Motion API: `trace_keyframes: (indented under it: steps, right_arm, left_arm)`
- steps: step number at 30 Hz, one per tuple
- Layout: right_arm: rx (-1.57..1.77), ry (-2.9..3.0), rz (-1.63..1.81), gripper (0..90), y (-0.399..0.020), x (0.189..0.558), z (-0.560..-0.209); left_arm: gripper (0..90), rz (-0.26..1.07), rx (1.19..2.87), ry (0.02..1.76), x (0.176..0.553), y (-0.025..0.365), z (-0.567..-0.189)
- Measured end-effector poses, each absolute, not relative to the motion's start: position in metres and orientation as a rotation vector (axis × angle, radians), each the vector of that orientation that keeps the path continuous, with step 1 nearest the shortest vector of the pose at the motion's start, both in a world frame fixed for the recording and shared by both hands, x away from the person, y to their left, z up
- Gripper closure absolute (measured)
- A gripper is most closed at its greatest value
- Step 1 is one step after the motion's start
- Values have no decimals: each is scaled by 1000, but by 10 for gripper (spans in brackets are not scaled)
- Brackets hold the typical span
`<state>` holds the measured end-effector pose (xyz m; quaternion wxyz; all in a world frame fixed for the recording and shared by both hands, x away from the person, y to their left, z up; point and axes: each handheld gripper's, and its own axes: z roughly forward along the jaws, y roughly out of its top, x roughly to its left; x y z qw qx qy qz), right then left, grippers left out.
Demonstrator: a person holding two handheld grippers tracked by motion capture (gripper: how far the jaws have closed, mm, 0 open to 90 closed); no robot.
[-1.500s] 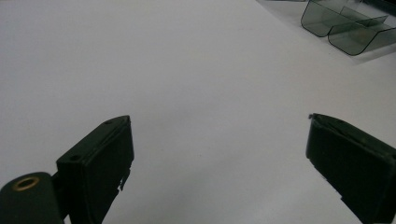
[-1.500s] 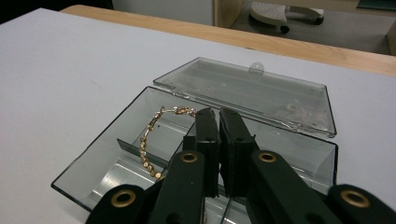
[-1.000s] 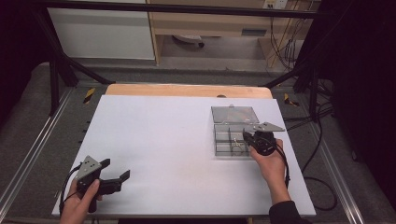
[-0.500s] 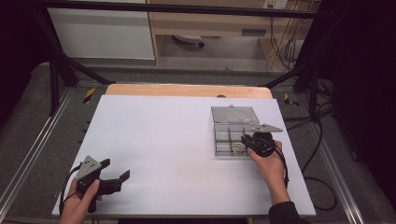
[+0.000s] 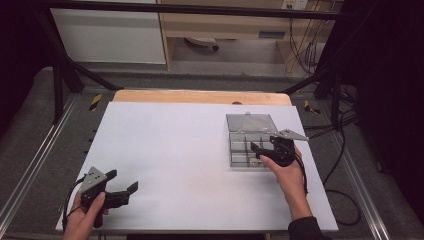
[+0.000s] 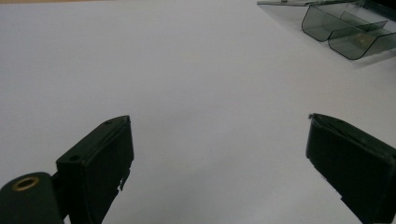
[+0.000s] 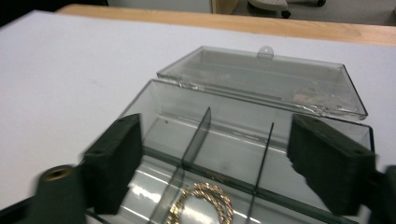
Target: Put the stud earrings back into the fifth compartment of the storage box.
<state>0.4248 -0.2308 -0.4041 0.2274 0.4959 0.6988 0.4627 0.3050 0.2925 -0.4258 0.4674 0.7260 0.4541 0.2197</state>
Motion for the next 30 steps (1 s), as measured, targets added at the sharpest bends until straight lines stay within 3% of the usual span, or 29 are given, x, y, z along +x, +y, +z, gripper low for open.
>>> trace_keyframes:
  steps: [2,17,30]
  right_arm:
    - [1333,1912,1296,63,-230,422,-400]
    - [1097,1733,1413,60,-244,392,-371]
    - [1074,1769,1435,44,-264,363,-373]
  left_arm:
    - [76,537,1774,1116,305,293,-426]
    - [76,556,1725,1119,302,298,-421]
    - [74,569,1692,1117,291,306,-418]
